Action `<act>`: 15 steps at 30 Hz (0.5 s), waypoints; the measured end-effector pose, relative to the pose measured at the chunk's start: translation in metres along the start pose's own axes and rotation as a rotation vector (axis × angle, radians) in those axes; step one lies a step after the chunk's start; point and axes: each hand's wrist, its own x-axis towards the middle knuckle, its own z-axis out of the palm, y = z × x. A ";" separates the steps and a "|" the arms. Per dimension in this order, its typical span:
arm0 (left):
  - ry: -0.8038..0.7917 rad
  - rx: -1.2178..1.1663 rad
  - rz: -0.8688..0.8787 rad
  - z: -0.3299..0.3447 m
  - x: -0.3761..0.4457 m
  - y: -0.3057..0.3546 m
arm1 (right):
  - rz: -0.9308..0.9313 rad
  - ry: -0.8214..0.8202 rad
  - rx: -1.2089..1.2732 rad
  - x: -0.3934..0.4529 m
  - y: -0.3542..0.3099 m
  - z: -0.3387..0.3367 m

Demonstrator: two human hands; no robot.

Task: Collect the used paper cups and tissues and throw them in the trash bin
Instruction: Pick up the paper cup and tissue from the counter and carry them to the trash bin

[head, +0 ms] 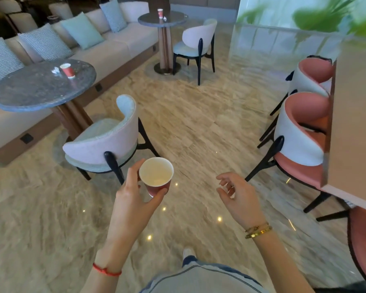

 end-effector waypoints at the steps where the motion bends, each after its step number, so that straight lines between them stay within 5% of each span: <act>1: 0.001 0.000 0.002 0.005 0.021 -0.001 | 0.000 0.000 0.002 0.022 0.003 0.001; 15: -0.091 -0.087 0.034 0.102 0.311 -0.029 | 0.126 0.050 -0.019 0.288 0.073 0.022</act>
